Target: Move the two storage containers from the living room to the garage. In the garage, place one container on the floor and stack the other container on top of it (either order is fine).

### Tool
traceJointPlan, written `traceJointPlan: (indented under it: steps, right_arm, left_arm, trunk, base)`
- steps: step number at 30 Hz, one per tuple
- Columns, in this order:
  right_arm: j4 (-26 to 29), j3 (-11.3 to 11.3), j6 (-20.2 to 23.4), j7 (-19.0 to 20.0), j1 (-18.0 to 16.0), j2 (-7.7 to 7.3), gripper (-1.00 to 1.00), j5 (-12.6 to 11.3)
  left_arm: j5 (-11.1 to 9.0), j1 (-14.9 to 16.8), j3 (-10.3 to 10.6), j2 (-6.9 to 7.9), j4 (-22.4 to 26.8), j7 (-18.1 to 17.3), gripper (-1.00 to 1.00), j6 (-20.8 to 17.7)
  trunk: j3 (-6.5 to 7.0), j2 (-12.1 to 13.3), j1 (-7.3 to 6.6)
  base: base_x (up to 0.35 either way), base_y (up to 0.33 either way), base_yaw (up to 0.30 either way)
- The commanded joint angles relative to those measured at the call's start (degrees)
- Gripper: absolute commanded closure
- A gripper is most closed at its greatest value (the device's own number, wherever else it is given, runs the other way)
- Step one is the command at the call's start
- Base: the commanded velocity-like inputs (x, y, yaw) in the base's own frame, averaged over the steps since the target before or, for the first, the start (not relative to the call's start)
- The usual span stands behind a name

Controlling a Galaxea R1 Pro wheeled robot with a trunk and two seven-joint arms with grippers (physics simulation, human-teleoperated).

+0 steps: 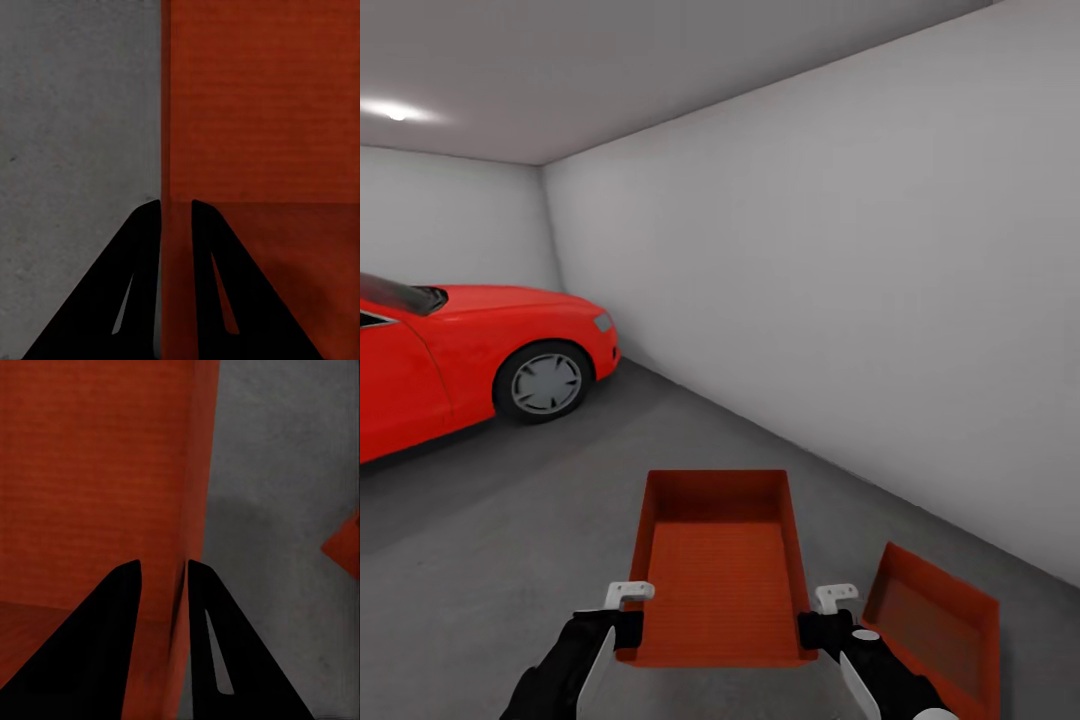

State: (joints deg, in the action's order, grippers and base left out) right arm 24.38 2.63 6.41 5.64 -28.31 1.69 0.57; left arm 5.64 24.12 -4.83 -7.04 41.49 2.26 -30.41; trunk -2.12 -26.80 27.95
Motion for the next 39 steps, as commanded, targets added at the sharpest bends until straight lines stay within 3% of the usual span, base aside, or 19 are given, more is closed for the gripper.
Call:
traceJointPlan:
  steps: [1, 18, 39]
  right_arm:
    - [-0.1, 1.4, 0.4, 0.2, 0.0, 1.83, 1.00, -0.5]
    - [-0.1, 1.4, 0.4, 0.2, 0.0, 1.83, 1.00, -0.5]
    - [-0.3, 1.4, 0.4, 0.2, 0.0, 1.83, 1.00, -0.5]
  left_arm:
    - [-1.2, 0.0, 0.5, -0.52, 0.2, 0.1, 1.00, 4.1]
    - [-1.2, 0.0, 0.6, -0.52, 0.2, 0.1, 1.00, 4.1]
    - [-1.2, 0.1, 0.5, -0.52, 0.1, 0.1, 1.00, 4.1]
  trunk:
    - [-0.11, -0.1, 0.03]
    - [0.25, -0.1, 0.03]
    - [0.69, -0.1, 0.03]
  base:
    - [0.002, -0.001, -0.295]
    - [0.029, 0.000, -0.295]
    - [0.292, -0.010, -0.295]
